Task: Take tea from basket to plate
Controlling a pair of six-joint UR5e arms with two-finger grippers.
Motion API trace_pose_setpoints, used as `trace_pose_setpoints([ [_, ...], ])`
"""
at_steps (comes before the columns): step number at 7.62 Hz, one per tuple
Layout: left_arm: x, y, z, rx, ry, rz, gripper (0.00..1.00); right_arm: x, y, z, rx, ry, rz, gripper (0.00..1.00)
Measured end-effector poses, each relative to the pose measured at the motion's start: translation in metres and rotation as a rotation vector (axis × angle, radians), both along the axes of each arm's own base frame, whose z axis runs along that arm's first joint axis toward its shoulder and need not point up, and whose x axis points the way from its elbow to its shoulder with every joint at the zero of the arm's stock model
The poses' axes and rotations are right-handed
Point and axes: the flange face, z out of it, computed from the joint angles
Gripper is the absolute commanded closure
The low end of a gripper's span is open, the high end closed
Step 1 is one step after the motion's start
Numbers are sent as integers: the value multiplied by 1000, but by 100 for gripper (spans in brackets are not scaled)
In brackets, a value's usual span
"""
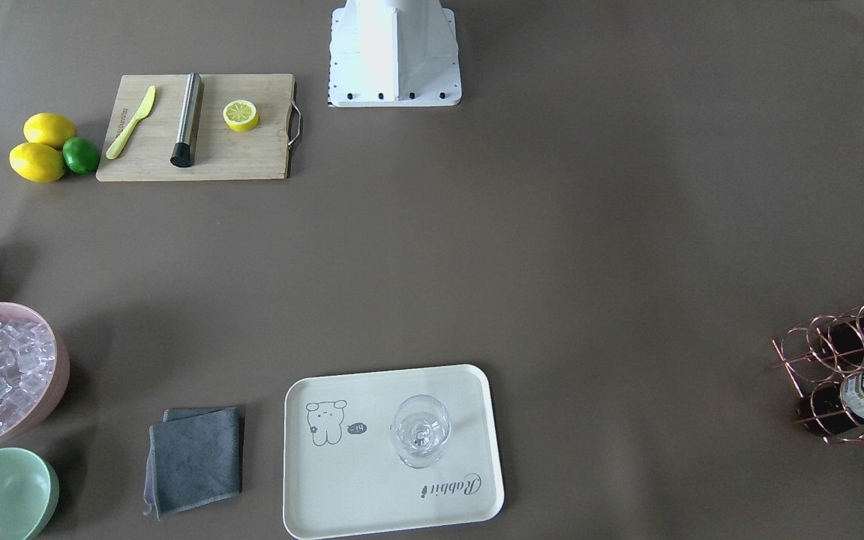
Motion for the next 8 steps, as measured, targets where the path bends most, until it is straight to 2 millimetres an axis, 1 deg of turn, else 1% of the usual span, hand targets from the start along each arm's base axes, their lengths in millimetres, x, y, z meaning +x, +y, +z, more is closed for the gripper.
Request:
trace_pose_setpoints([
  [1, -2, -17, -13, 93, -24, 82, 4, 0, 0, 0, 0, 0, 0, 0],
  [2, -4, -38, -24, 165, -45, 153, 4, 0, 0, -1, 1, 0, 0, 0],
  [4, -11, -91, -45, 259, -72, 262, 5, 0, -1, -1, 1, 0, 1, 0],
  [5, -14, -113, -52, 278, -77, 287, 6, 0, -1, -1, 2, 0, 0, 0],
  [6, -17, -134, -55, 295, -81, 317, 7, 0, -1, -1, 1, 0, 0, 0],
  [7, -17, -155, -53, 309, -76, 355, 7, 0, 0, 0, 0, 1, 1, 0],
  [8, -16, -168, -50, 320, -67, 387, 7, 0, 0, 0, -1, 1, 1, 0],
])
